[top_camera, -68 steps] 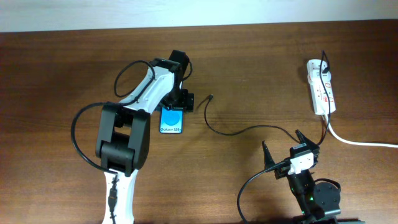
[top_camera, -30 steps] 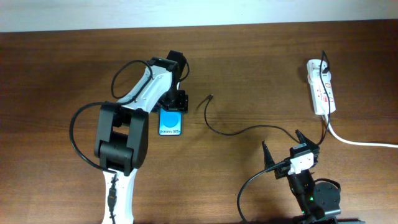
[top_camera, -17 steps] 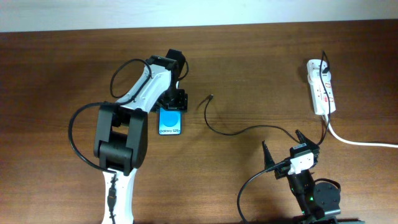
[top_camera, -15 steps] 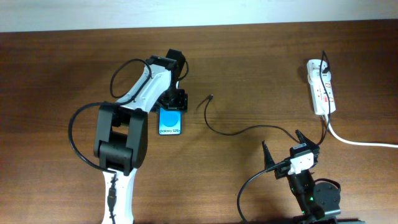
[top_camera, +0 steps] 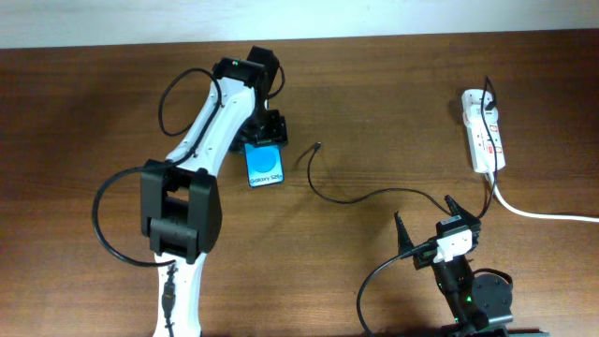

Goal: Plug charger to phone and switch on socket
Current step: 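Close the left gripper on the phone's top edge, then lift the phone with the left gripper and tilt it upright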

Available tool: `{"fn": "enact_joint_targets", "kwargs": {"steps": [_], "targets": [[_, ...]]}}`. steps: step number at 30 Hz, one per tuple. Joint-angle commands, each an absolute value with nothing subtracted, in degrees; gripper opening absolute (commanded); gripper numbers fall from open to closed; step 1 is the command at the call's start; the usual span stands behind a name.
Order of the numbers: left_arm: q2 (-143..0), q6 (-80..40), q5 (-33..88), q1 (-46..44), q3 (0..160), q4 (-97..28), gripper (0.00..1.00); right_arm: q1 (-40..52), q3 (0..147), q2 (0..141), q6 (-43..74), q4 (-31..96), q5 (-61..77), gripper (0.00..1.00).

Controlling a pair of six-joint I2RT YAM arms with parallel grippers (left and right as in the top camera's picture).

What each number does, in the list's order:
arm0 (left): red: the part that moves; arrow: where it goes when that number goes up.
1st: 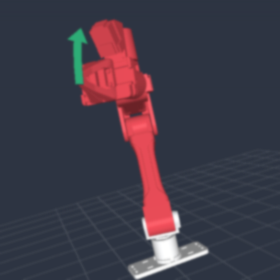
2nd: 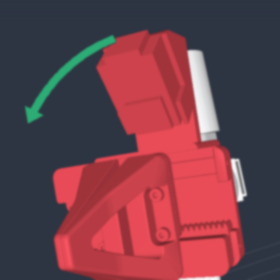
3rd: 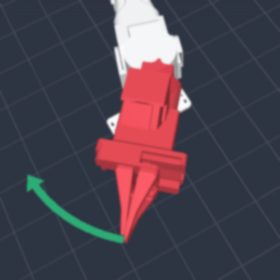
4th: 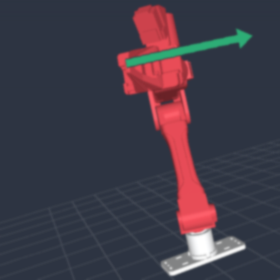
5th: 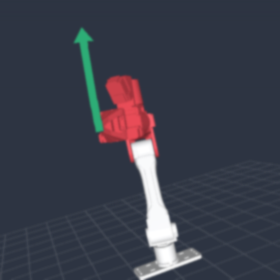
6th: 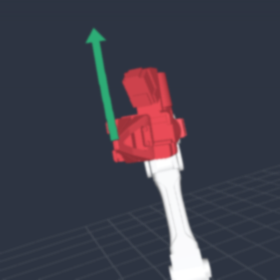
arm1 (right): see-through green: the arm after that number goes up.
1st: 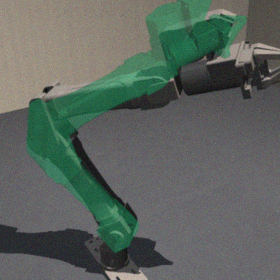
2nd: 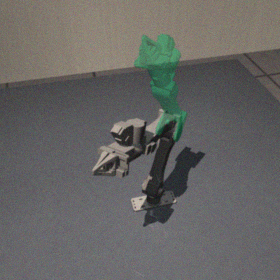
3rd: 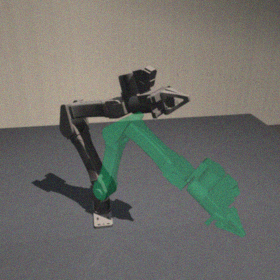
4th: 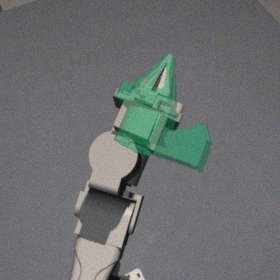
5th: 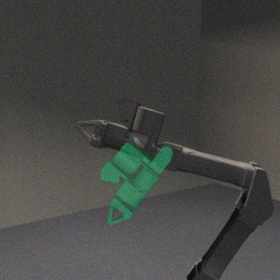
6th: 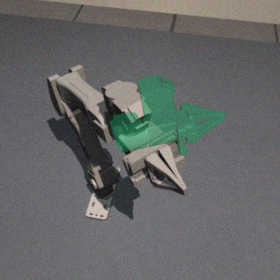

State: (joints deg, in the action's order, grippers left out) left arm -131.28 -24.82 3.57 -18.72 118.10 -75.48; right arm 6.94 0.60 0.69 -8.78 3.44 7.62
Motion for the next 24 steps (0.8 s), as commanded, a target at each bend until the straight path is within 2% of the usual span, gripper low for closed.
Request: {"fn": "enact_joint_targets", "kwargs": {"steps": [1, 9, 13, 24], "targets": [[-131.46, -27.70, 10.72, -18.46, 119.66, -75.83, 0.00, 6.72, 0.32, 0.21, -8.10, 3.70, 8.38, 0.98], [-131.46, -43.99, 12.84, -18.24, 119.66, -79.40, 0.00, 6.72, 0.32, 0.21, -8.10, 3.70, 8.38, 0.98], [-131.46, -49.17, 24.10, -16.03, 119.66, -80.68, 0.00, 6.72, 0.32, 0.21, -8.10, 3.70, 8.38, 0.98], [-131.46, -51.44, 50.41, -10.04, 119.66, -84.73, 0.00, 6.72, 0.32, 0.21, -8.10, 3.70, 8.38, 0.98]]}}
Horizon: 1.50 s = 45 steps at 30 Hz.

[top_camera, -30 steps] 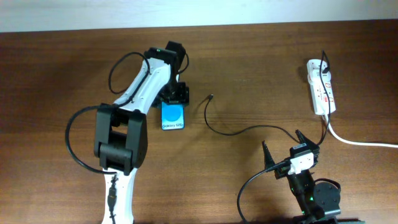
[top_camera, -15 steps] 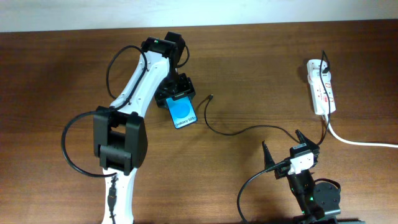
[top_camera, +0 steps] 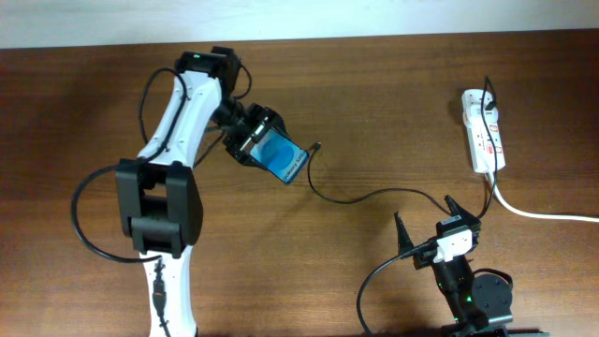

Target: Plug charger to phone and switch on socket

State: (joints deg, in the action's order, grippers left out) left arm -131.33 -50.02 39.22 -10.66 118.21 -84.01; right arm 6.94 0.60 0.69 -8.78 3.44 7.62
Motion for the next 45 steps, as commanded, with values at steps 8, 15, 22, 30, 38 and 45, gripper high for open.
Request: {"fn": "enact_joint_targets", "kwargs": {"steps": [8, 15, 22, 30, 38, 45], "targets": [[-131.46, -51.66, 56.36, -9.96, 119.66, -84.73, 0.00, 6.72, 0.32, 0.21, -8.10, 3.70, 8.38, 0.99], [-131.46, -53.41, 51.31, -9.96, 119.63, -84.25, 0.00, 6.72, 0.32, 0.21, -8.10, 3.70, 8.38, 0.98], [-131.46, -52.90, 47.20, -9.96, 119.63, -81.97, 0.00, 6.72, 0.32, 0.21, -8.12, 3.70, 8.38, 0.98], [-131.46, -49.08, 32.14, -9.96, 119.63, -81.52, 0.00, 6.70, 0.34, 0.21, -3.25, 0.40, 8.67, 0.98], [-131.46, -40.16, 23.88, -10.00, 119.63, -81.34, 0.00, 6.70, 6.31, 5.30, 6.55, 0.97, 13.23, 0.98], [-131.46, -38.39, 16.27, -10.11, 119.63, -81.73, 0.00, 6.68, 29.54, 30.98, 6.50, 9.19, 22.15, 0.98]]}}
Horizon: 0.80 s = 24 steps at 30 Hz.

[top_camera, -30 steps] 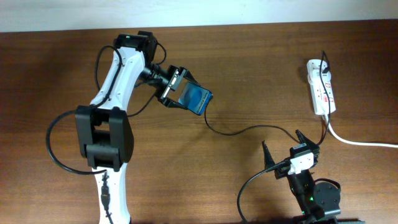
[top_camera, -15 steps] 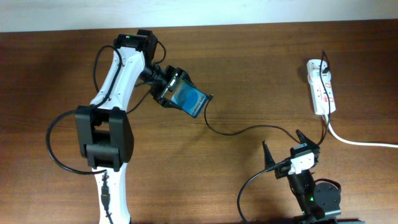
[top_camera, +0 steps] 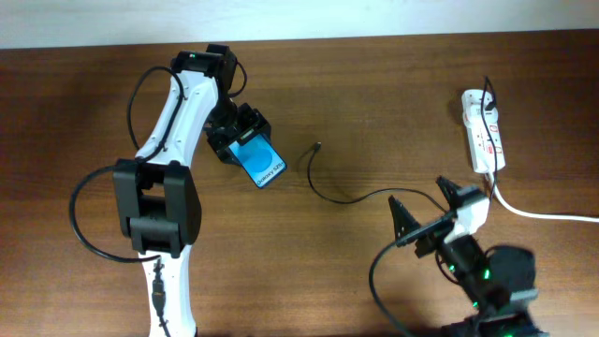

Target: Plug charger to phone and switch on socket

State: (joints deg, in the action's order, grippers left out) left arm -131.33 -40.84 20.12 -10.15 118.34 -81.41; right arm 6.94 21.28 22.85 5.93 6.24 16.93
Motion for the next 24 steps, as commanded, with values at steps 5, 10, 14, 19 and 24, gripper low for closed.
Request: {"fn": "enact_joint_targets", "kwargs": {"steps": [5, 10, 14, 19, 24], "targets": [[-131.46, -35.77, 15.62, -10.11, 119.63, -81.54, 0.00, 6.68, 47.72, 47.97, 6.37, 22.83, 28.88, 0.98], [-131.46, -33.10, 18.02, -10.13, 119.63, -82.15, 0.00, 6.68, 55.64, 58.04, 6.50, 27.75, 32.21, 0.98], [-131.46, -29.89, 18.26, -10.11, 119.63, -82.74, 0.00, 6.72, 55.61, 63.29, 6.50, 27.46, 38.70, 0.98], [-131.46, -30.81, 26.87, -10.07, 119.63, -83.20, 0.00, 6.87, 55.61, 70.50, 12.78, 26.17, 41.78, 0.86], [-131.46, -51.07, 30.68, -10.41, 119.63, -82.54, 0.00, 12.47, 55.61, 75.46, 33.26, 21.06, 29.82, 0.76]]}}
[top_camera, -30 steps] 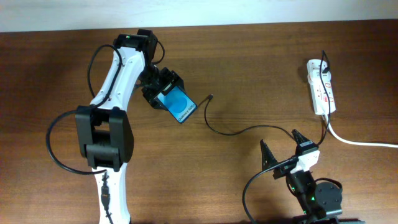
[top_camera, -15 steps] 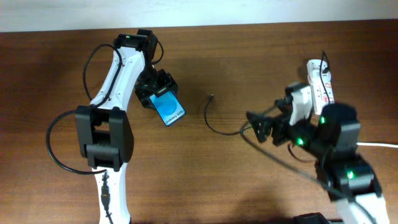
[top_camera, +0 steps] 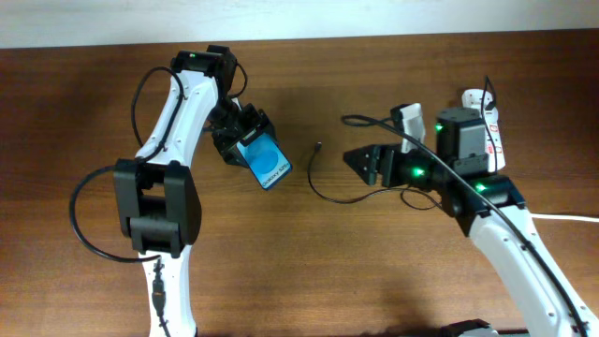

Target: Plug charger to phone and switch on socket

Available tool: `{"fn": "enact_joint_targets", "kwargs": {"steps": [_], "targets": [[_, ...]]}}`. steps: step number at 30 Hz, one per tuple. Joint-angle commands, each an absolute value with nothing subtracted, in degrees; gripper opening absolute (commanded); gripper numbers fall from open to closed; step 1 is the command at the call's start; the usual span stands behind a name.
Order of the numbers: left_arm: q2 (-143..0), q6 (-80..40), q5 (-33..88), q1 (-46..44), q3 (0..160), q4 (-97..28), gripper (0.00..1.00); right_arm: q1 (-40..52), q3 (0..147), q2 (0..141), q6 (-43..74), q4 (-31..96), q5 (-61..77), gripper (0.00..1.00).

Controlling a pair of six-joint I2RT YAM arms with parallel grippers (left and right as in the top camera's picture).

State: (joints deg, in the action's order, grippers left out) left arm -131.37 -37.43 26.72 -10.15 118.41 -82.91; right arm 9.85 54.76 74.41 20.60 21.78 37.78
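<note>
The phone (top_camera: pixel 267 164), blue screen up and turned diagonally, is gripped at its upper end by my left gripper (top_camera: pixel 241 139), which is shut on it. The black charger cable (top_camera: pixel 329 197) lies on the table, its plug tip (top_camera: pixel 319 146) a short way right of the phone and free. My right gripper (top_camera: pixel 361 161) hovers just right of the plug tip and above the cable; its dark fingers look parted and hold nothing. The white power strip (top_camera: pixel 483 140) lies at the far right, partly hidden behind my right arm; its switch cannot be made out.
The brown wooden table (top_camera: pixel 84 112) reaches back to a white wall. A white mains lead (top_camera: pixel 562 217) runs from the power strip off the right edge. My left arm's body (top_camera: pixel 159 201) stands at front left with black cable loops around it.
My right arm has moved from the front right of the table to the middle, its gripper now just right of the plug tip. The phone has shifted slightly right in my left gripper.
At first my left gripper was on the phone, which lay straight. Then the phone was held diagonally, close to the plug tip, then a little further left. My right arm stayed folded at the front, then had started to move, and is now beside the plug.
</note>
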Motion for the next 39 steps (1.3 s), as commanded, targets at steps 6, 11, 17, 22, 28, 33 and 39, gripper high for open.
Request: {"fn": "enact_joint_targets", "kwargs": {"steps": [6, 11, 17, 22, 28, 33, 39], "targets": [[-131.46, -64.66, 30.65, -13.08, 119.63, -80.14, 0.00, 21.21, 55.61, 80.73, 44.84, 13.23, 20.75, 0.73], [-131.46, -70.37, 30.68, -16.64, 119.63, -78.67, 0.00, 26.79, 55.61, 86.67, 48.47, 8.01, 17.23, 0.69], [-131.46, -72.69, 30.68, -16.84, 119.63, -78.65, 0.00, 28.49, 55.61, 89.80, 50.26, 7.53, 14.06, 0.68], [-131.46, -72.66, 32.67, -16.88, 119.63, -78.96, 0.00, 28.51, 55.61, 90.48, 50.33, 6.94, 12.82, 0.57], [-131.46, -72.66, 34.50, -17.47, 119.63, -78.91, 0.00, 28.60, 55.61, 92.05, 51.55, 5.06, 13.04, 0.50], [-131.46, -72.64, 34.98, -17.80, 119.63, -78.94, 0.00, 28.60, 55.61, 93.30, 51.51, 3.42, 12.82, 0.47], [-131.46, -72.62, 35.09, -18.02, 119.63, -79.13, 0.00, 28.60, 55.61, 93.41, 51.51, 2.04, 12.84, 0.37]]}}
